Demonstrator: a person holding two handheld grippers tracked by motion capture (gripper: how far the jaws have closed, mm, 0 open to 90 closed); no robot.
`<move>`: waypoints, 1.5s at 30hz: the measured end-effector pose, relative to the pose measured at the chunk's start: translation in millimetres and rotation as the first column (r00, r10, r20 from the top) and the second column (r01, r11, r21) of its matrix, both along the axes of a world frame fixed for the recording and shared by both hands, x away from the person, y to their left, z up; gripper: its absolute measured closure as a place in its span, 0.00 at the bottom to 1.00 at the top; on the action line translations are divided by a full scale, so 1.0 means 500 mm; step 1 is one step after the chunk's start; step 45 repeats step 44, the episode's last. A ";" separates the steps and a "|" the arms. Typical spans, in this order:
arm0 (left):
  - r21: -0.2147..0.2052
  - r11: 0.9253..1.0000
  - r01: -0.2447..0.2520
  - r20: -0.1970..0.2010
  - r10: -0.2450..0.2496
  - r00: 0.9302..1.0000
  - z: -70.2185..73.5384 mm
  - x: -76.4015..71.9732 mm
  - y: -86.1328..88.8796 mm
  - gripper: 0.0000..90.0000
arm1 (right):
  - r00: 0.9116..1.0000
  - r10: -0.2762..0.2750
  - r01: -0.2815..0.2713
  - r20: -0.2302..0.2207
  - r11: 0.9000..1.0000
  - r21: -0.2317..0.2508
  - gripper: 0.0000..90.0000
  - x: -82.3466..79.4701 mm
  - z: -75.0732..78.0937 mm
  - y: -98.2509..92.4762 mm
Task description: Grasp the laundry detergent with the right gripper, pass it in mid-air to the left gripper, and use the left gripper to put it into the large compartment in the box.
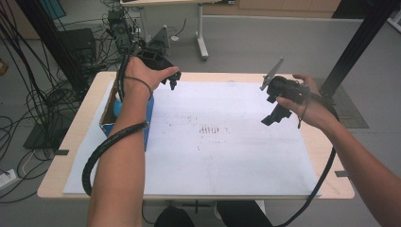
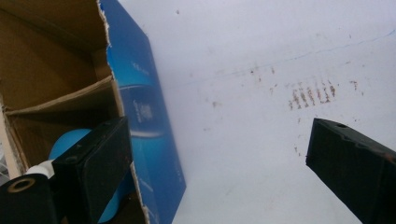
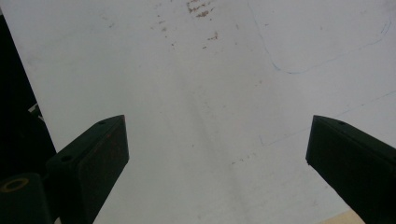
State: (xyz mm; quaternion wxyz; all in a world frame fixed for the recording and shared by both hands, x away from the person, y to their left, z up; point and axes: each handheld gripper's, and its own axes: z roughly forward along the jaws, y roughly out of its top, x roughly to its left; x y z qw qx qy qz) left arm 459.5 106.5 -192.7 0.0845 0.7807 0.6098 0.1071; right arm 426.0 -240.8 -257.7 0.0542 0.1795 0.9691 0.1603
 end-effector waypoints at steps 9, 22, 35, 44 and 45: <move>0.010 1.000 0.028 0.025 -0.029 0.999 0.005 0.003 -0.034 0.07 | 1.000 0.009 -0.010 0.002 1.000 0.001 0.06 0.000 0.004 0.007; 0.016 0.999 0.037 0.045 -0.038 0.998 0.007 0.003 -0.053 0.07 | 1.000 0.015 -0.015 0.006 1.000 -0.002 0.06 -0.006 0.008 0.006; 0.019 0.999 0.039 0.051 -0.039 0.998 0.008 -0.003 -0.057 0.07 | 1.000 0.014 -0.014 0.009 1.000 -0.008 0.06 -0.013 0.010 0.007; 0.020 0.999 0.043 0.055 -0.044 0.998 0.003 -0.013 -0.057 0.07 | 1.000 0.014 -0.014 0.017 1.000 -0.012 0.06 -0.021 0.010 0.008; 0.020 0.999 0.043 0.055 -0.044 0.998 0.003 -0.013 -0.057 0.07 | 1.000 0.014 -0.014 0.017 1.000 -0.012 0.06 -0.021 0.010 0.008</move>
